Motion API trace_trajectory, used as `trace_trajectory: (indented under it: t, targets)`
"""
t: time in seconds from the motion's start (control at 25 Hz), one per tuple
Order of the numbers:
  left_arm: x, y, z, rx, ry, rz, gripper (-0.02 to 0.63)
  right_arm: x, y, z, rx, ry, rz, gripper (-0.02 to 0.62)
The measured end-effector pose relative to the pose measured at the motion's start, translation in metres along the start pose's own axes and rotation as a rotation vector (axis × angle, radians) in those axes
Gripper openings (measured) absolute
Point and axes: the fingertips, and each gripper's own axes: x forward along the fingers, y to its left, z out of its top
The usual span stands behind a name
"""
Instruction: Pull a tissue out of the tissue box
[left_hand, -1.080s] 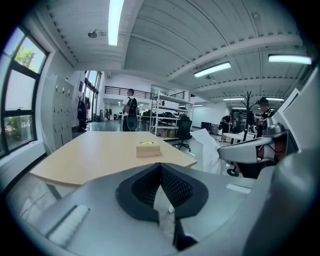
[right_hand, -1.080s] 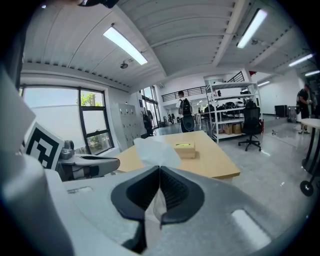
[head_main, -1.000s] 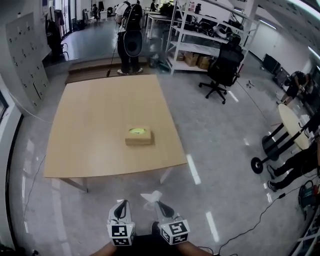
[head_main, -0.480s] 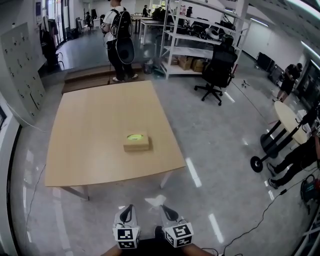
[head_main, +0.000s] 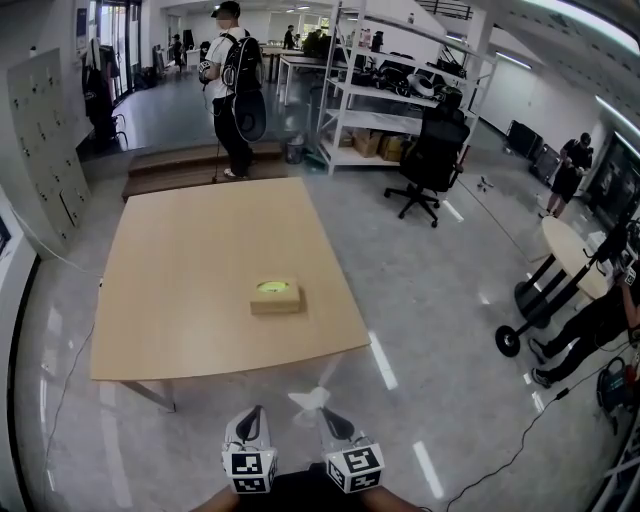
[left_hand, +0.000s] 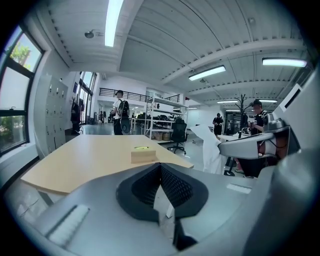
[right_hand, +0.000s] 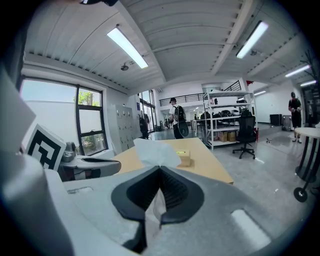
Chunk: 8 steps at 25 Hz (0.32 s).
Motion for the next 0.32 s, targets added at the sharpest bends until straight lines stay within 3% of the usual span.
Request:
trace_trajectory:
  t: [0.32]
  targets:
    - [-0.004, 0.008, 0.004, 0.005, -0.023, 0.003, 0.018, 0.001, 0.010, 0.002, -0.008, -0.013, 0.004, -0.006]
